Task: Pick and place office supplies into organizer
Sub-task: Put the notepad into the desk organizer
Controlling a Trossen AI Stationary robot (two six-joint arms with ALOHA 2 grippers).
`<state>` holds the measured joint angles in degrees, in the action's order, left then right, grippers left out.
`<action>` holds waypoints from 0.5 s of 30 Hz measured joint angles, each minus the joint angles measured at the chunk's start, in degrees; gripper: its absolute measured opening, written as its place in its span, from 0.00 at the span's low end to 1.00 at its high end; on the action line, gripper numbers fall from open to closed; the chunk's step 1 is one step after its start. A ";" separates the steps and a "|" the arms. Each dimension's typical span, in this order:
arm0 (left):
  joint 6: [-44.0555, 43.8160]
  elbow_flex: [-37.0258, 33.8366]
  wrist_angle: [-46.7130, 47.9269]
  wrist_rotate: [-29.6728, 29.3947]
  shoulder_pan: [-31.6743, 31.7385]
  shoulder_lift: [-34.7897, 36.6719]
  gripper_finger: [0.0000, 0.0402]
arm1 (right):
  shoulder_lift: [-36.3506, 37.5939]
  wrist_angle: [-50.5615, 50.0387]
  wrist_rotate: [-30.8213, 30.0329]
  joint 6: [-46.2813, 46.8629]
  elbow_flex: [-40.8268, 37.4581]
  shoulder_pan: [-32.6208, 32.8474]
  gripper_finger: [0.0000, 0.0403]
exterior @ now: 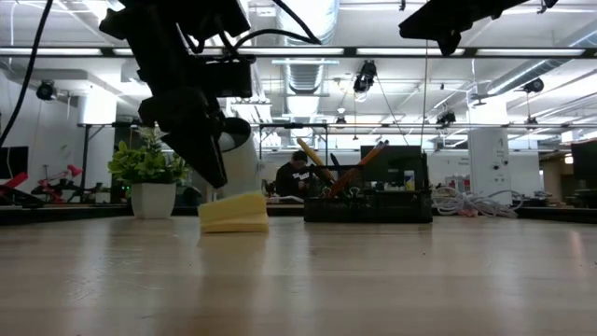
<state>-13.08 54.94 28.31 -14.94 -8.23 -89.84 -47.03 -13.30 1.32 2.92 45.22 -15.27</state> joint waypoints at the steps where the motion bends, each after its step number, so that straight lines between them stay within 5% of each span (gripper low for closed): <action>1: -0.05 0.01 -0.26 0.20 0.00 0.00 0.39 | 0.00 0.00 0.00 -0.03 -0.01 0.01 0.16; 7: -0.09 -0.07 -6.84 1.14 -0.02 -0.16 0.52 | 0.00 0.00 0.00 -0.11 0.02 0.01 0.15; 15: -0.38 -0.02 -6.64 1.12 -0.13 -4.98 0.54 | 0.00 -0.15 0.00 -0.55 0.02 -0.02 0.16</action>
<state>-13.46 54.92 21.67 -13.82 -8.36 -94.82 -47.03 -13.45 1.32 2.37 45.23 -15.29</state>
